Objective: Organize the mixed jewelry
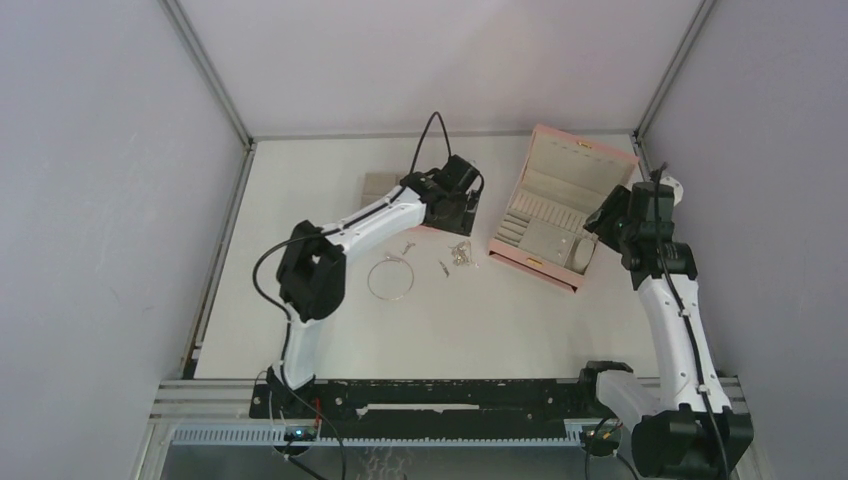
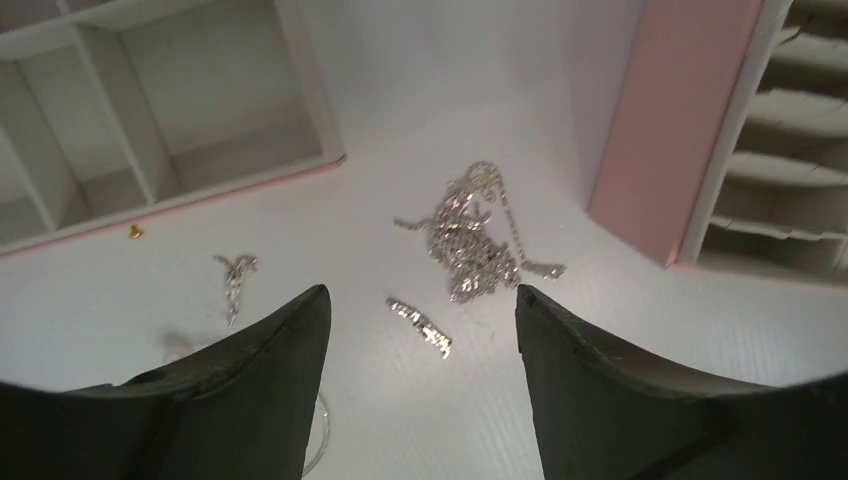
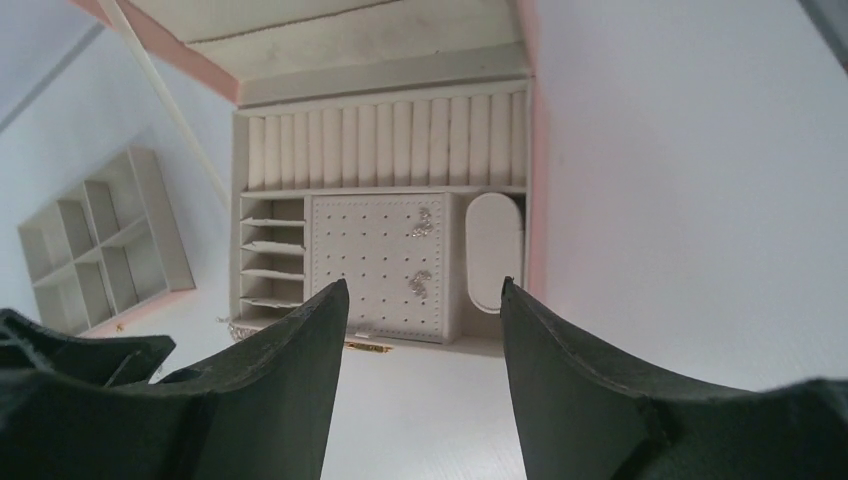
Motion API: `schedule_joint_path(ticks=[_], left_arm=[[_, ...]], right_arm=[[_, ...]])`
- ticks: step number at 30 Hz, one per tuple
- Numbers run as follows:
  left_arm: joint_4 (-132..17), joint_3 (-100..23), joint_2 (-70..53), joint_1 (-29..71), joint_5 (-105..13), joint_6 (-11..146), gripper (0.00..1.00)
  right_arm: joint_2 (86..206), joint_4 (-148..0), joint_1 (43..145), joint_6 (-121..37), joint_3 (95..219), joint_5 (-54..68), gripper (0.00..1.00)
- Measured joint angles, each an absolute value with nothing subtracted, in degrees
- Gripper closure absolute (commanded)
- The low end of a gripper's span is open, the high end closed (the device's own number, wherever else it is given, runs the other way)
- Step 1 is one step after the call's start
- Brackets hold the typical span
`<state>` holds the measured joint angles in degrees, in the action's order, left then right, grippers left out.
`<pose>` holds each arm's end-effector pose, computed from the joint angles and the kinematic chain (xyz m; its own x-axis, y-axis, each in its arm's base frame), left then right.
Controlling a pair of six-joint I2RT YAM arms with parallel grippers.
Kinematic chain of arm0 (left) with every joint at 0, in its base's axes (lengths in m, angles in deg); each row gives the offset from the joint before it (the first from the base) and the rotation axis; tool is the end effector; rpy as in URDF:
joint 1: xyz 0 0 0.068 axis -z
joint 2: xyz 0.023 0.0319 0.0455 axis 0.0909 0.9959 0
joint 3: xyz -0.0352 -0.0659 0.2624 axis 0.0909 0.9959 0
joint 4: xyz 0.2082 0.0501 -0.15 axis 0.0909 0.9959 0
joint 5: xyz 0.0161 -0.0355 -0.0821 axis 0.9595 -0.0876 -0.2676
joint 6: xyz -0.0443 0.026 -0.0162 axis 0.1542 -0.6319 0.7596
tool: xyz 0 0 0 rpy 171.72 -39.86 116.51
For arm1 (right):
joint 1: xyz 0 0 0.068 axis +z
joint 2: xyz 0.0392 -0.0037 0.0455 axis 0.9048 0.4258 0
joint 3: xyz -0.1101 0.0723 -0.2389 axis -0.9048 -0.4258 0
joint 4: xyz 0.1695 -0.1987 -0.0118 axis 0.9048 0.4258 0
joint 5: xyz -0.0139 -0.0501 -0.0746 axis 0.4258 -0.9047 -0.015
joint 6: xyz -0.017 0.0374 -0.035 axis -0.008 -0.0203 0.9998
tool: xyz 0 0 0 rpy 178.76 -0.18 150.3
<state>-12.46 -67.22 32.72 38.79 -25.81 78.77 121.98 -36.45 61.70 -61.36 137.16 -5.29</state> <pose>0.3261 -0.3047 0.2485 -0.7986 0.2434 -0.5504 0.3146 0.9485 -0.0370 0.2075 -0.0141 0.3206 -0.5164 0.4697 -0.7161 0.3806 0.8749 0.2994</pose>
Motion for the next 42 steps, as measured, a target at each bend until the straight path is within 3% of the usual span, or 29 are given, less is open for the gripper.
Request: schedule_joint_path(ticks=[6,22,27,37,42], left_arm=[[-11.4,-75.9,40.3,39.1,-27.4,80.5,0.32],[-10.3,-73.9,46.1,40.7,-27.9,84.5,0.47],[-10.7,-73.1,47.0,40.7,-28.3,85.1,0.59],[-11.4,-72.6,46.6,40.6,-28.5,85.2,0.99],[-10.2,-72.4,44.0,40.6,-27.6,83.8,1.00]], right_arm=[[119.6,-34.3,58.1,-61.0,137.2,-3.8,0.34],[118.5,-31.2,55.4,-59.7,137.1,-0.7,0.34],[118.4,-31.2,55.4,-59.6,136.7,-0.2,0.34],[117.9,-31.2,55.1,-59.7,136.7,0.3,0.34],[117.7,-31.2,55.0,-59.7,136.7,0.6,0.34]])
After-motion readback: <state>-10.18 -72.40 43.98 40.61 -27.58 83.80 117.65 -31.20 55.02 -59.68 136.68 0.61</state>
